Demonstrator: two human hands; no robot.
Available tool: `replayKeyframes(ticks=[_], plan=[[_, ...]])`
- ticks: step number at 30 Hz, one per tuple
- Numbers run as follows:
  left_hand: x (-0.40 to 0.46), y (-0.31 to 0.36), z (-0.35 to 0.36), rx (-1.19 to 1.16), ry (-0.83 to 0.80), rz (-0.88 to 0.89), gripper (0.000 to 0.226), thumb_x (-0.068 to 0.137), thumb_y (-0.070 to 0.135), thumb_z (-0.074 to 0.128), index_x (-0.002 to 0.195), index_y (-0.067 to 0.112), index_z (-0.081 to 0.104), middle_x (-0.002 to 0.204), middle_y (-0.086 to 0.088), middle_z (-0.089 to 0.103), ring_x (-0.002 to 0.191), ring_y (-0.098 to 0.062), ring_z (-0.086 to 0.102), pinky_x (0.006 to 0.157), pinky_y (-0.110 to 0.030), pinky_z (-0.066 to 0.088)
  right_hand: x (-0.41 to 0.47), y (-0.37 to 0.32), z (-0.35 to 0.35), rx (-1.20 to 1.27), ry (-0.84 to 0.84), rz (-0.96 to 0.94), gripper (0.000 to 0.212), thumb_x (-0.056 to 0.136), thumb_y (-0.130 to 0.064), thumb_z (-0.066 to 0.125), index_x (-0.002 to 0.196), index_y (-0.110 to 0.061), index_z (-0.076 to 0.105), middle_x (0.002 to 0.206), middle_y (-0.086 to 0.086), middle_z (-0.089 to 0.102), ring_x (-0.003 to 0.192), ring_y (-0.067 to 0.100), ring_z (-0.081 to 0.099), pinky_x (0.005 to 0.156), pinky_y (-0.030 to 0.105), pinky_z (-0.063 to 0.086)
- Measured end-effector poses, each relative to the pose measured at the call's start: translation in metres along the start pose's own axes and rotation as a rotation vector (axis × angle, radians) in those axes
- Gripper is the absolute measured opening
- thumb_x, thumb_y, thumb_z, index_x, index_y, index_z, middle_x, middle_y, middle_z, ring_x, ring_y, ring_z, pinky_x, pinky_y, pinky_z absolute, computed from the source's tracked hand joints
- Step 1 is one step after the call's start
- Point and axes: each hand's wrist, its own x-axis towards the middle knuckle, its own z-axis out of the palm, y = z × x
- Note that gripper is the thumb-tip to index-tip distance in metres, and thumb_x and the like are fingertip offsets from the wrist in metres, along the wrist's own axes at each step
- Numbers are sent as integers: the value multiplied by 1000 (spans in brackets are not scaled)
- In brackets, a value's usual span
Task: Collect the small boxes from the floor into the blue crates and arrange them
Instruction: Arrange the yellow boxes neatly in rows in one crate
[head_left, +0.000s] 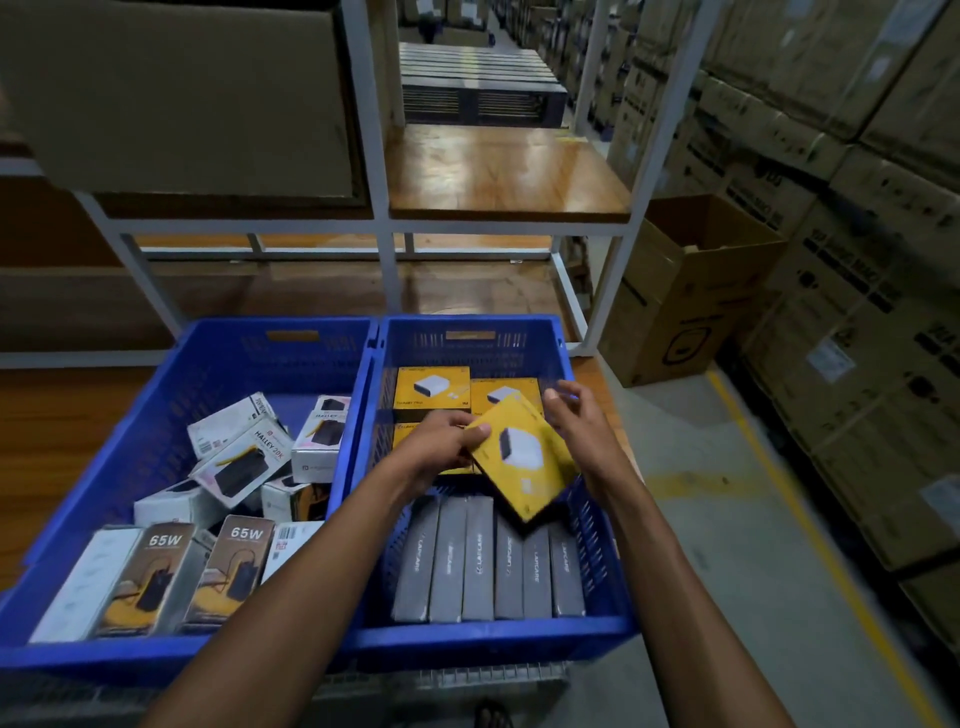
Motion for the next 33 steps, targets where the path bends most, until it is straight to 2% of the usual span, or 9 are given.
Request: replayKeyframes(ticks=[6, 9, 13, 15, 18, 22, 26, 30, 33], plan=[[27, -20, 0, -289, 249, -153, 17, 104, 17, 65, 108, 3, 72, 110, -12, 73, 92, -22, 63, 71, -30, 55, -5, -3, 9, -50, 88, 2, 62, 96, -36, 73, 146, -24, 38, 134, -4, 55, 116, 13, 58, 98, 34, 48], [34, -24, 1, -451, 322, -197, 5, 104, 11, 63, 105, 8, 67, 114, -10, 64, 98, -21, 60, 65, -28, 56, -4, 2, 18, -122, 138, -12, 64, 98, -33, 69, 150, -25, 33, 146, 2, 53, 128, 21, 56, 105, 42, 49], [46, -23, 5, -680, 297, -216, 20, 107, 5, 56, 125, -3, 58, 126, -17, 55, 108, -29, 61, 59, -29, 63, 1, 10, 37, -234, 133, -35, 66, 101, -17, 64, 157, -16, 29, 149, 8, 51, 120, 21, 58, 82, 14, 49], [53, -19, 7, -683, 282, -218, 28, 108, 6, 54, 133, -7, 52, 131, -20, 53, 115, -33, 62, 66, -32, 65, 7, 9, 46, -315, 157, -79, 63, 99, -15, 63, 154, -18, 35, 146, 7, 56, 122, 24, 60, 93, 27, 53], [64, -12, 11, -613, 261, -239, 22, 109, 8, 51, 127, -4, 52, 121, -14, 53, 104, -30, 64, 86, -38, 60, 20, 6, 50, -444, 206, -152, 58, 97, -12, 60, 151, -17, 40, 145, 8, 55, 132, 29, 51, 106, 38, 44], [85, -3, 14, -382, 257, -228, 31, 110, 14, 53, 138, 2, 52, 132, -9, 51, 117, -29, 62, 82, -37, 61, 37, 3, 49, -590, 261, -192, 42, 95, 0, 52, 137, 1, 49, 136, 17, 52, 121, 36, 51, 89, 34, 38], [106, 0, 16, -22, 285, -193, 42, 108, 33, 56, 145, 14, 51, 130, -8, 63, 104, -26, 65, 86, -40, 61, 57, 8, 54, -682, 226, -126, 47, 91, 6, 50, 138, 8, 44, 143, 24, 48, 124, 42, 51, 93, 42, 46], [119, 0, 16, 205, 344, -176, 58, 108, 40, 55, 156, 11, 42, 156, -10, 49, 138, -36, 50, 98, -37, 45, 81, 11, 56, -707, 179, -69, 58, 86, 11, 54, 142, 6, 40, 148, 24, 43, 131, 42, 49, 101, 47, 49], [126, -3, 10, 356, 359, -178, 49, 106, 45, 57, 143, 12, 55, 148, -12, 57, 129, -37, 56, 96, -39, 50, 96, 14, 54, -735, 104, -35, 53, 83, 14, 52, 135, 6, 43, 142, 23, 46, 127, 42, 50, 92, 42, 45]])
